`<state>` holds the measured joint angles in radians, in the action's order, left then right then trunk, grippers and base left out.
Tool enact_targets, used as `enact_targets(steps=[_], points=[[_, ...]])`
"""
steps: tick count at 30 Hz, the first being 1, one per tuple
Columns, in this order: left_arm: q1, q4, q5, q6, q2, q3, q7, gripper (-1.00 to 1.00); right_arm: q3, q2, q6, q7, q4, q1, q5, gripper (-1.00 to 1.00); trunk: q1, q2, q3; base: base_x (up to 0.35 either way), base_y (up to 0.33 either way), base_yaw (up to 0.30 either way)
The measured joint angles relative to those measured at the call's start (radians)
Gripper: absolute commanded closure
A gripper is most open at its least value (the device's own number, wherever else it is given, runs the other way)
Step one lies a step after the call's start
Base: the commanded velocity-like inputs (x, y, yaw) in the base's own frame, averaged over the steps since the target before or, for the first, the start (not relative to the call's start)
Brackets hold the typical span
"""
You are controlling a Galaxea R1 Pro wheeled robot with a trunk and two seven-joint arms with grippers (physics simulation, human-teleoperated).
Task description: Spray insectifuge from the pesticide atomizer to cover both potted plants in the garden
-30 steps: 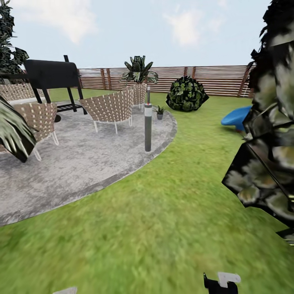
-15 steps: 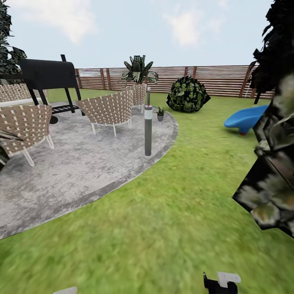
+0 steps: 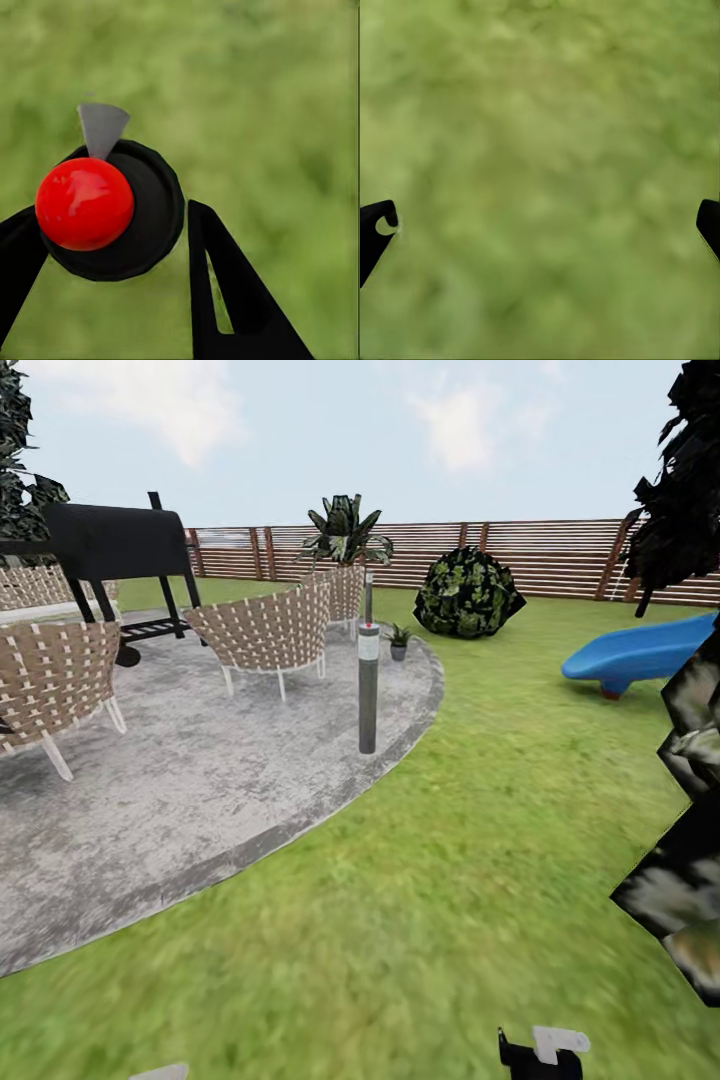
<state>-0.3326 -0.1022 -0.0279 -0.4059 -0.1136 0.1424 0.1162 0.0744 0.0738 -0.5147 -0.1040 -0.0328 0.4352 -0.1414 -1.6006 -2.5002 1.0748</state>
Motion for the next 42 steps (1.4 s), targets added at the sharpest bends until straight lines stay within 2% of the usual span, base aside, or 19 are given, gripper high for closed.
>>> enact_targets(steps=[11, 42], points=[[0.0, 0.0, 0.0, 0.0, 0.0, 0.0, 0.0, 1.0, 0.0, 0.0, 0.0, 0.0, 0.0, 0.0, 0.0, -1.0, 0.0, 0.0, 0.0, 0.339, -0.007, 0.0], [0.0, 0.0, -0.001, 0.001, -0.001, 0.0, 0.001, 1.0, 0.0, 0.003, 0.0, -0.002, 0.0, 0.0, 0.002, -1.0, 0.0, 0.0, 0.0, 0.338, -0.087, 0.0]])
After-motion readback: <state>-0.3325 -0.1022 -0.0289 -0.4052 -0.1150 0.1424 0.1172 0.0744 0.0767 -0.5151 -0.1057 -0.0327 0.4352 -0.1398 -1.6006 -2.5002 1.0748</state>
